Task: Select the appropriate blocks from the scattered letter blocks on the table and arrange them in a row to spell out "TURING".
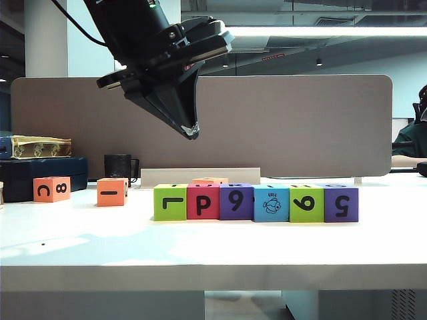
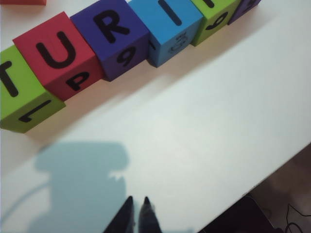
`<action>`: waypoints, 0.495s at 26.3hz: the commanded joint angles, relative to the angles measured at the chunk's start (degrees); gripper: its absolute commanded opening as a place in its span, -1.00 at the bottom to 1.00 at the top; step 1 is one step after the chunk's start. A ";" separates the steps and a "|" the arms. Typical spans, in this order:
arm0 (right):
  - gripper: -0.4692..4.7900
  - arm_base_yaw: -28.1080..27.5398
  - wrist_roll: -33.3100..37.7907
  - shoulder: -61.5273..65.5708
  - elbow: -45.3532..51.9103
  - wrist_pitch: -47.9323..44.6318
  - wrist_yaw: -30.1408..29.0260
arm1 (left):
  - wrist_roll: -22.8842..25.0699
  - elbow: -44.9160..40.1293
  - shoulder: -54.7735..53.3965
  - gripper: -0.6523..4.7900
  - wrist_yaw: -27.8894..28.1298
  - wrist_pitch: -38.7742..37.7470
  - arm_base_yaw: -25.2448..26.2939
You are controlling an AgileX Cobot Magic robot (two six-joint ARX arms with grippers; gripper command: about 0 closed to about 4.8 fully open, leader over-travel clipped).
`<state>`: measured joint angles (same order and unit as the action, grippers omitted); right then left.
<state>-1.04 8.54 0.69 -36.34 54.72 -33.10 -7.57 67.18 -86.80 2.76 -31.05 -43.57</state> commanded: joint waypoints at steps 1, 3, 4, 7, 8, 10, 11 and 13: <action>-0.82 0.04 0.94 -0.61 -0.24 -9.03 -0.92 | -0.39 0.04 0.22 -0.70 0.00 0.48 -0.02; -0.82 -0.04 -0.46 -0.61 -0.20 -16.98 0.15 | -0.39 0.04 0.22 -0.69 0.00 0.50 -0.02; -0.82 -0.07 -3.04 -0.61 -0.20 -19.87 3.41 | -0.37 0.04 0.22 -0.70 0.00 0.50 -0.02; -0.82 -0.07 -4.09 -0.61 0.59 -20.50 11.08 | -0.37 0.04 0.22 -0.69 0.00 0.50 -0.02; -0.82 -0.07 -4.09 -0.59 1.57 -20.63 13.51 | -0.37 0.04 0.22 -0.69 -0.02 0.50 -0.02; -0.82 -0.13 -4.02 -0.63 4.74 -22.99 15.39 | -0.37 0.04 0.22 -0.69 -0.02 0.50 -0.02; -0.82 -0.13 -4.02 -0.66 6.27 -24.63 15.39 | -0.37 0.04 0.22 -0.69 0.00 0.50 -0.02; -0.82 -0.13 -3.61 -0.68 9.77 -28.92 15.39 | -0.37 0.04 0.22 -0.69 0.00 0.50 -0.02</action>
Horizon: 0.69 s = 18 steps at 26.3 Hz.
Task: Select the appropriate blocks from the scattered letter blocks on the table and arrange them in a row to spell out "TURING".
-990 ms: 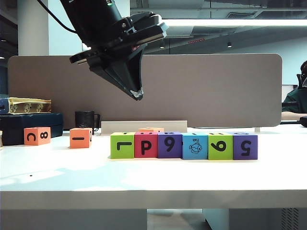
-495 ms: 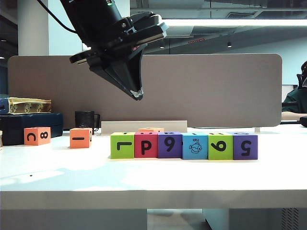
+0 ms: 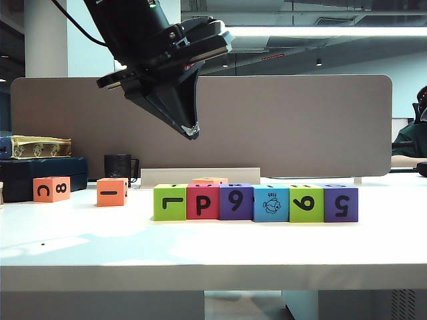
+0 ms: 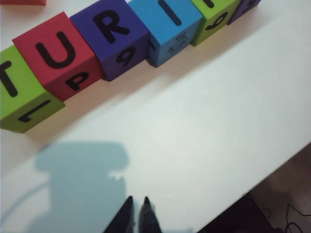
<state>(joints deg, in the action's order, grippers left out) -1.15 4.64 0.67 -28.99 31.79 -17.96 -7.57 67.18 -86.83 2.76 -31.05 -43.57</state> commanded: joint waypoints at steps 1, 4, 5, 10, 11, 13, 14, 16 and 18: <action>-0.82 0.00 0.28 -0.66 4.02 -8.09 0.22 | -0.37 0.04 0.24 -0.70 0.00 0.52 -0.02; -0.82 0.00 0.26 -0.66 6.86 -10.64 0.26 | -0.39 0.04 0.24 -0.70 0.00 0.52 -0.02; -0.82 0.00 0.26 -0.66 8.07 -11.43 0.35 | -0.37 0.04 0.24 -0.70 0.00 0.52 -0.02; -0.82 0.04 0.26 -0.66 14.01 -14.99 5.99 | -0.37 0.04 0.24 -0.69 0.00 0.52 -0.02; -0.82 0.04 0.26 -0.68 16.37 -16.96 7.26 | -0.39 0.04 0.24 -0.69 0.00 0.52 -0.02; -0.82 0.07 0.26 -0.68 18.80 -18.51 8.90 | -0.37 0.04 0.24 -0.69 0.00 0.52 -0.02; -0.82 0.07 0.28 -0.68 20.04 -19.41 9.53 | -0.37 0.04 0.24 -0.70 -0.02 0.52 -0.02; -0.82 0.07 0.33 -0.68 22.45 -21.77 10.62 | -0.39 0.04 0.24 -0.69 0.00 0.52 -0.02; -0.82 0.09 0.28 -0.68 23.80 -23.15 10.69 | -0.39 0.04 0.24 -0.69 -0.02 0.52 -0.02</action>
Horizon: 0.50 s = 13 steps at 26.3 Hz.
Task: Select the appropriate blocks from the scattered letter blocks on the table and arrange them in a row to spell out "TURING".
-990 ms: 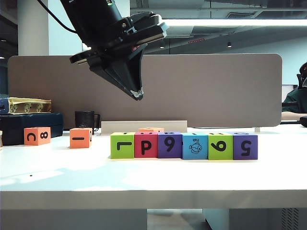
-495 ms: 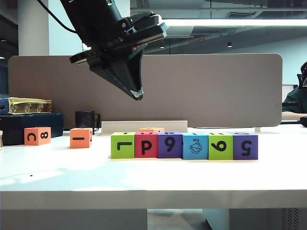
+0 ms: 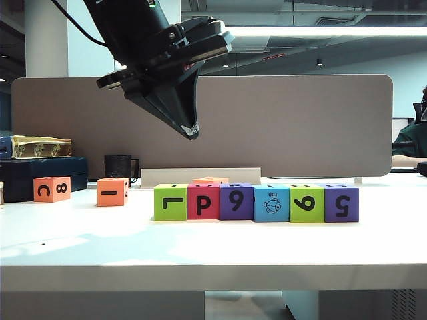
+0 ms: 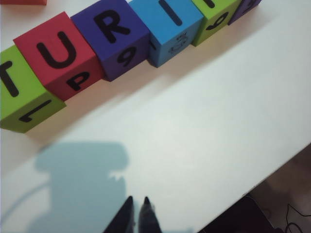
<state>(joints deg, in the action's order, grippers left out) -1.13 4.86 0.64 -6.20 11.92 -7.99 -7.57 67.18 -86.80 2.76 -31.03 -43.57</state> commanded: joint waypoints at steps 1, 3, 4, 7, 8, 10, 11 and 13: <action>-0.82 0.07 0.07 -0.66 1.79 -3.82 1.11 | -0.39 0.04 0.22 -0.70 0.00 0.50 -0.02; -0.82 0.07 0.07 -0.66 3.58 -5.01 2.47 | -0.39 0.04 0.22 -0.69 0.00 0.57 -0.02; -0.82 0.07 0.07 -0.66 4.94 -6.14 3.67 | -0.39 0.04 0.22 -0.69 0.00 0.66 -0.02; -0.82 0.07 0.04 -0.68 6.14 -6.19 4.55 | -0.39 0.04 0.22 -0.69 0.00 0.90 -0.02; -0.82 0.07 0.02 -0.68 6.14 -5.73 4.85 | -0.39 0.04 0.22 -0.70 0.00 1.01 -0.02; -0.82 0.07 0.02 -0.68 6.14 -5.38 5.86 | -0.39 0.04 0.22 -0.69 0.00 1.25 -0.02; -0.82 0.07 0.02 -0.68 6.14 -5.18 6.25 | -0.37 0.04 0.22 -0.69 0.00 1.33 -0.02; -0.82 0.07 0.00 -0.68 6.14 -4.00 6.84 | -0.37 0.04 0.22 -0.69 0.00 1.44 -0.02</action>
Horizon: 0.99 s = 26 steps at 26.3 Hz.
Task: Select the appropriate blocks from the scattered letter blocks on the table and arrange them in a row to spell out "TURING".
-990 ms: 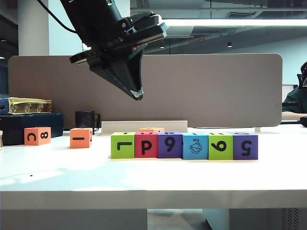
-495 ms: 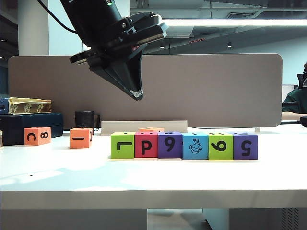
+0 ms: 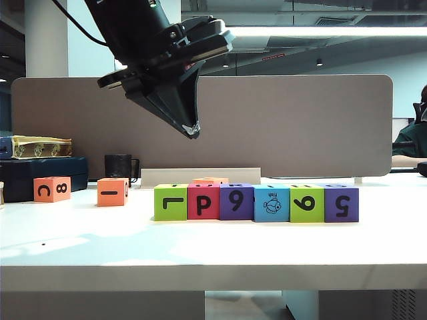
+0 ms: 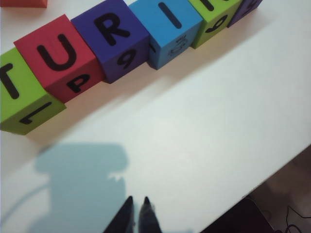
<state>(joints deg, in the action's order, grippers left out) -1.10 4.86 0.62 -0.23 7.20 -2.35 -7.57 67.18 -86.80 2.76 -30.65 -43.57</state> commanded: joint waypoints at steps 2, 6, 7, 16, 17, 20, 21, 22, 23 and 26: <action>-0.82 0.00 -0.44 -0.66 0.17 2.71 1.36 | -0.37 0.04 0.22 -0.69 0.00 1.16 -0.02; -0.82 -0.02 -1.07 -0.66 0.17 3.30 1.38 | -0.39 0.04 0.22 -0.70 -0.02 1.18 -0.02; -0.82 -0.02 -1.14 -0.66 0.17 3.30 1.38 | -0.37 0.04 0.22 -0.70 0.00 1.18 -0.02; -0.82 -0.07 -4.04 -0.63 0.15 3.21 1.31 | -0.37 0.04 0.22 -0.69 0.00 1.18 -0.02; -0.82 -0.07 -4.04 -0.63 0.15 3.23 1.31 | -0.39 0.04 0.22 -0.69 0.00 1.18 -0.02; -0.82 -0.07 -4.04 -0.66 0.15 3.23 1.31 | -0.37 0.04 0.22 -0.70 0.00 1.18 -0.02; -0.82 -0.07 -4.04 -0.63 0.15 3.23 1.31 | -0.37 0.04 0.22 -0.70 0.00 1.18 -0.02; -0.82 -0.07 -4.04 -0.63 0.15 3.23 1.31 | -0.37 0.04 0.22 -0.69 0.00 1.18 -0.02; -0.82 -0.07 -4.07 -0.63 0.15 3.21 1.31 | -0.37 0.04 0.22 -0.69 0.00 1.18 -0.02; -0.82 -0.07 -4.07 -0.63 0.15 3.21 1.31 | -0.39 0.04 0.22 -0.69 0.00 1.18 -0.02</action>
<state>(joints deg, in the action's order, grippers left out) -1.17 0.95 0.62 -0.23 10.52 -1.21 -7.60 67.18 -86.83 2.76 -29.78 -43.57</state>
